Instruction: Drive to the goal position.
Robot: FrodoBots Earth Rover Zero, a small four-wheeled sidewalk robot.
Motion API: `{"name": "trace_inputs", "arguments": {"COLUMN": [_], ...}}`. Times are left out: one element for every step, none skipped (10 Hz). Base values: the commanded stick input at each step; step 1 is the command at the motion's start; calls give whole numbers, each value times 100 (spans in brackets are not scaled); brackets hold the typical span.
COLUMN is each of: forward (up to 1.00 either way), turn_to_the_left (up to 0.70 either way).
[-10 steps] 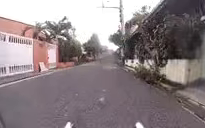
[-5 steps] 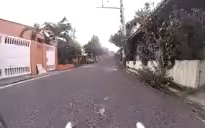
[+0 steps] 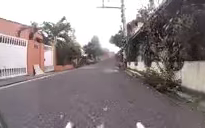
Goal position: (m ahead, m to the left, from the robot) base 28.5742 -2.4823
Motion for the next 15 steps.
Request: {"name": "trace_inputs", "arguments": {"forward": [70, 70, 70, 70, 70, 70, 70, 70, 70, 70, 70, 70, 70, 70, 70], "turn_to_the_left": [0, 0, 0, 0, 0, 0, 0, 0, 0, 0, 0, 0, 0, 0, 0]}}
